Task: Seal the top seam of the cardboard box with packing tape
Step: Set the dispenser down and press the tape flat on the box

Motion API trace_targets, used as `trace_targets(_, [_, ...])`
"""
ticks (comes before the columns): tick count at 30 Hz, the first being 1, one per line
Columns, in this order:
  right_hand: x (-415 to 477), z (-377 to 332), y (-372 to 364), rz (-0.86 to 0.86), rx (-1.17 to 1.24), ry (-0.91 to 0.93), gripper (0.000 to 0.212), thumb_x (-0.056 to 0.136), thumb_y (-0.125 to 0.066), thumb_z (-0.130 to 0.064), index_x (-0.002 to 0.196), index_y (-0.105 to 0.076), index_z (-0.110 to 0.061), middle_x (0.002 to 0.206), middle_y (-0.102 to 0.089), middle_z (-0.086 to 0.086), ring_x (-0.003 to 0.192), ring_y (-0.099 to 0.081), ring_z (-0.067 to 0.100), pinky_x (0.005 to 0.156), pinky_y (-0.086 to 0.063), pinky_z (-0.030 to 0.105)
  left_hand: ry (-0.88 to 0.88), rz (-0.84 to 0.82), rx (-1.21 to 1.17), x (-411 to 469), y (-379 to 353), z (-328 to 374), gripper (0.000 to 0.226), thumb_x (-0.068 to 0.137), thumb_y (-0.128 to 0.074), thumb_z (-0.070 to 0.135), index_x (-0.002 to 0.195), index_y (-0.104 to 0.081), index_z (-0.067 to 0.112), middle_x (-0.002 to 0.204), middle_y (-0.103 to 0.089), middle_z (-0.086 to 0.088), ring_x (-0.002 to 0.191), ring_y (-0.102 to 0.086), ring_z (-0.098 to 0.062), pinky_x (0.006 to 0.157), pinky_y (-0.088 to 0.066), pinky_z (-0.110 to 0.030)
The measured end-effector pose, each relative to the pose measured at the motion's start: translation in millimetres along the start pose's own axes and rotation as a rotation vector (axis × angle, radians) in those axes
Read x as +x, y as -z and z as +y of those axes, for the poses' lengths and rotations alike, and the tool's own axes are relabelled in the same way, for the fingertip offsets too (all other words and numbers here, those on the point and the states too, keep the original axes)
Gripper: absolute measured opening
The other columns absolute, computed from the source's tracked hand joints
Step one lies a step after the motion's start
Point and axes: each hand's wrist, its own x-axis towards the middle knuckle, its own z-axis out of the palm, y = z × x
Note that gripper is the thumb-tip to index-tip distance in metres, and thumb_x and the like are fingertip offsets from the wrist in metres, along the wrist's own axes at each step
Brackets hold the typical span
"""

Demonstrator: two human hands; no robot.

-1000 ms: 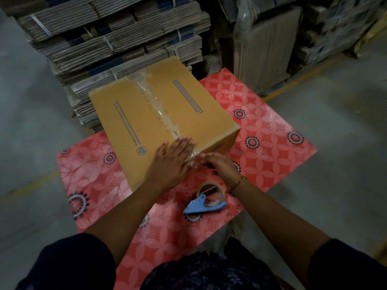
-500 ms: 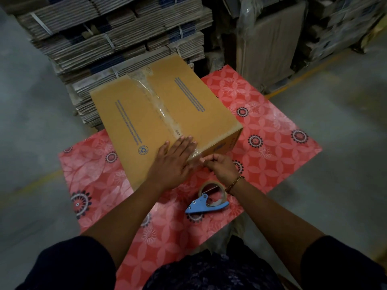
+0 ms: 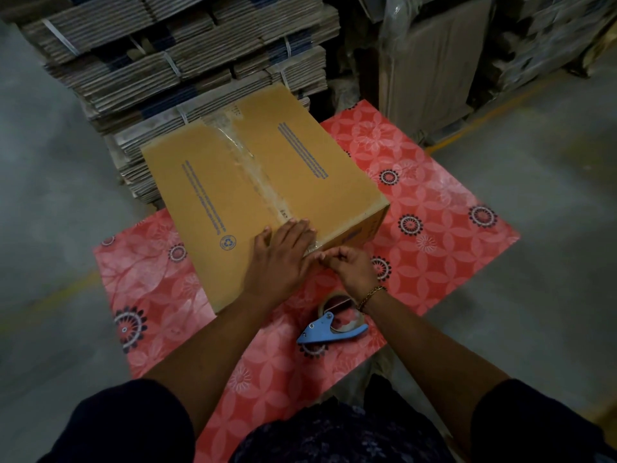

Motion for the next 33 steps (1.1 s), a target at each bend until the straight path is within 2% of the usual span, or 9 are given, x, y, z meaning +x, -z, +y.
trace_targets(2, [1.1,-4.1,3.4,-0.004,-0.108,0.007,0.012,0.087,-0.07,-0.006,0.091,-0.074,0.005,0.088,-0.074,0.023,0.078,-0.067,0.024,0.075,-0.057,0.037,-0.01,0.003,0.008,0.8,-0.4,0.5,0.049,0.102,-0.037,0.053,0.14,-0.053,0.026,0.152,-0.051,0.003,0.141,-0.045,-0.018,0.106,-0.036,-0.052])
trace_targets(6, [-2.8,-17.2,29.6,0.093,-0.971,0.128,0.017,0.078,-0.057,-0.026,0.08,-0.073,-0.022,0.079,-0.073,0.005,0.075,-0.068,0.028,0.057,-0.045,0.029,-0.012,0.016,0.024,-0.1,-1.0,0.3,0.047,0.101,-0.04,0.051,0.139,-0.053,0.026,0.152,-0.051,0.004,0.141,-0.046,-0.018,0.106,-0.037,-0.052])
trace_targets(9, [-12.9,-29.2,42.2,0.152,-1.035,0.482,0.015,0.08,-0.055,-0.032,0.088,-0.065,-0.023,0.09,-0.065,0.0,0.088,-0.059,0.024,0.07,-0.046,0.035,-0.01,0.018,0.034,0.5,-1.3,0.9,0.048,0.1,-0.042,0.051,0.139,-0.052,0.025,0.152,-0.051,0.002,0.14,-0.046,-0.019,0.106,-0.037,-0.053])
trace_targets(13, [-7.1,-44.5,42.2,0.108,-1.158,0.834,0.049,0.082,-0.064,-0.042,0.124,-0.06,-0.017,0.127,-0.06,0.004,0.119,-0.053,0.025,0.091,-0.044,0.04,-0.023,-0.035,0.034,-0.3,3.6,2.0,0.053,0.097,-0.038,0.047,0.142,-0.047,0.021,0.153,-0.048,-0.002,0.141,-0.045,-0.023,0.106,-0.038,-0.055])
trace_targets(15, [6.1,-47.5,43.0,-0.014,-1.3,0.831,0.065,0.084,-0.06,-0.049,0.14,-0.05,-0.017,0.148,-0.049,0.003,0.138,-0.042,0.024,0.105,-0.038,0.041,-0.029,-0.089,0.057,-1.0,6.6,2.5,0.057,0.094,-0.038,0.046,0.145,-0.044,0.02,0.155,-0.046,-0.004,0.142,-0.043,-0.023,0.107,-0.038,-0.056])
trace_targets(18, [20.8,-45.3,47.6,-0.17,-1.466,0.792,0.073,0.087,-0.056,-0.053,0.148,-0.04,-0.017,0.158,-0.038,0.001,0.146,-0.032,0.023,0.112,-0.036,0.045,-0.031,-0.152,0.059,-0.6,12.2,3.6,0.063,0.087,-0.033,0.04,0.146,-0.041,0.019,0.158,-0.041,-0.005,0.145,-0.039,-0.025,0.108,-0.036,-0.058])
trace_targets(21, [20.6,-46.9,50.2,-0.196,-1.535,0.792,0.079,0.087,-0.05,-0.061,0.15,-0.036,-0.016,0.159,-0.035,0.001,0.147,-0.03,0.023,0.113,-0.034,0.045,-0.054,-0.178,0.021,-4.0,16.3,-0.4,0.076,0.08,-0.033,0.041,0.152,-0.036,0.018,0.163,-0.033,-0.006,0.149,-0.032,-0.025,0.115,-0.03,-0.058])
trace_targets(25, [28.5,-60.4,45.8,-0.275,-1.536,0.885,0.085,0.089,-0.035,-0.071,0.152,-0.033,-0.014,0.158,-0.037,0.004,0.146,-0.033,0.022,0.113,-0.034,0.044,0.064,-0.136,0.013,-18.5,11.4,-6.1,0.087,0.086,-0.044,0.063,0.157,-0.025,0.015,0.166,-0.026,-0.008,0.154,-0.022,-0.026,0.121,-0.022,-0.056])
trace_targets(33, [62.8,-68.4,35.4,-0.522,-1.613,1.025,0.073,0.095,-0.035,-0.062,0.148,-0.041,-0.011,0.156,-0.04,0.008,0.144,-0.037,0.023,0.112,-0.037,0.043,0.141,-0.1,0.086,-18.0,6.7,1.7,0.068,0.101,-0.018,0.06,0.155,-0.032,0.021,0.163,-0.033,-0.003,0.151,-0.029,-0.02,0.118,-0.029,-0.054])
